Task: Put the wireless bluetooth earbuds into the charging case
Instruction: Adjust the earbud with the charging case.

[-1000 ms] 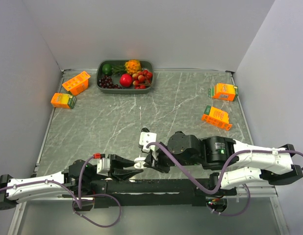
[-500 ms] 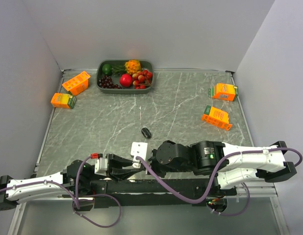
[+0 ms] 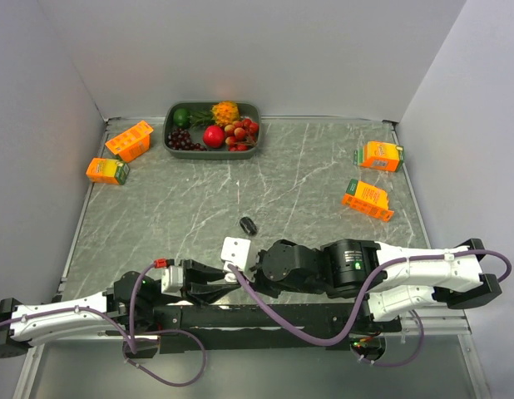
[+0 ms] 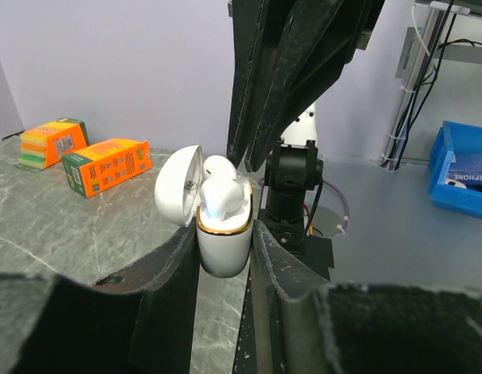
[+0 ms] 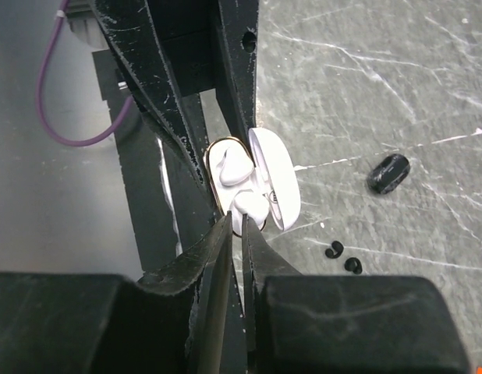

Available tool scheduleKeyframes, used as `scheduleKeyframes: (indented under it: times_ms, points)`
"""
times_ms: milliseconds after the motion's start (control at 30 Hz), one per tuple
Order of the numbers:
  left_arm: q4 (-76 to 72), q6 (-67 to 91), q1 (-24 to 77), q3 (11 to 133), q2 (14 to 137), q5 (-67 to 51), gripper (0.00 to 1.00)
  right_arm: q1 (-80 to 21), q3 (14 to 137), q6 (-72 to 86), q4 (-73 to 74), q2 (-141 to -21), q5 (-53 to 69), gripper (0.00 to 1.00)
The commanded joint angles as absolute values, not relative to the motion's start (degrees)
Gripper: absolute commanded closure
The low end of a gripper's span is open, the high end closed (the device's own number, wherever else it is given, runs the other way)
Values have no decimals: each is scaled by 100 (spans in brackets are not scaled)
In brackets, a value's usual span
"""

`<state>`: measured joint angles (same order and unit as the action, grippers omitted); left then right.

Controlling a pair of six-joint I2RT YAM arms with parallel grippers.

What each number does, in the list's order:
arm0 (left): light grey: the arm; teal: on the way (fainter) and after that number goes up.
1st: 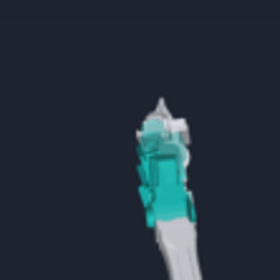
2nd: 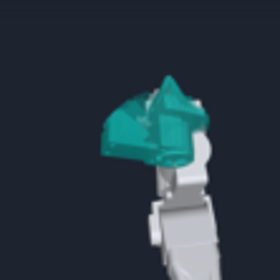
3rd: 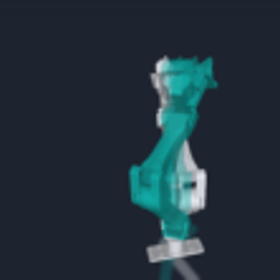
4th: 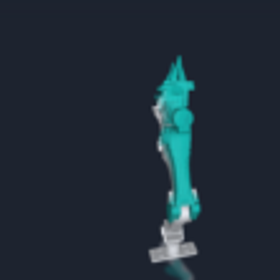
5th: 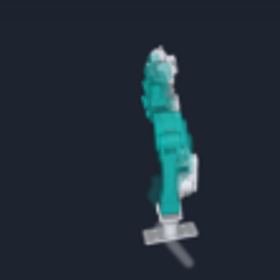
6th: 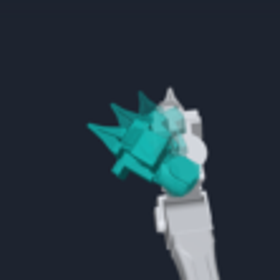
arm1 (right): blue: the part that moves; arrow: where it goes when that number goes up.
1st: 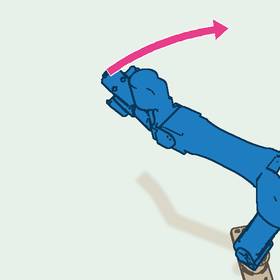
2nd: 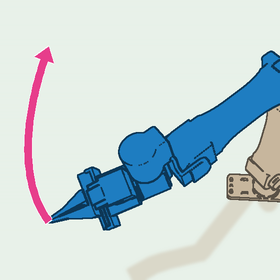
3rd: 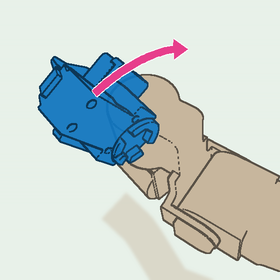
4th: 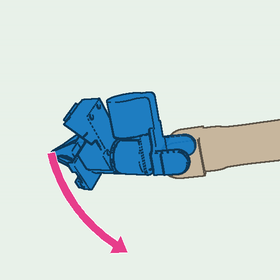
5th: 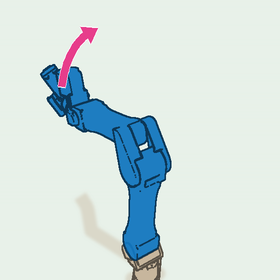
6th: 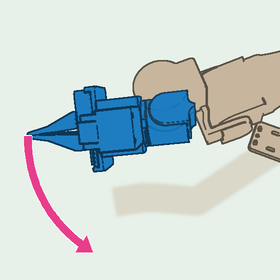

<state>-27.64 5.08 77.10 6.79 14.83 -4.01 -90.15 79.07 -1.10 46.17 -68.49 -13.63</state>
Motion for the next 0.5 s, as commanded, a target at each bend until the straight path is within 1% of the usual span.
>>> scheduleKeyframes:
  times_ms: [0,67,200,300,467]
  points:
    - [-3006,457,7717,905,1476,-501,99,-9035,8191,-53,4667,-6899,-1793,83]
    - [-3006,448,7717,897,1477,-501,99,-9035,8200,-35,4676,-6908,-1854,83]
    - [-3032,439,7717,896,1485,-492,99,-9044,8270,-9,4755,-7022,-1995,73]
    - [-3050,448,7717,905,1503,-501,99,-9035,8305,-9,4790,-7058,-2048,69]
    - [-3041,448,7717,914,1512,-492,99,-9044,8367,141,4816,-7110,-2092,67]
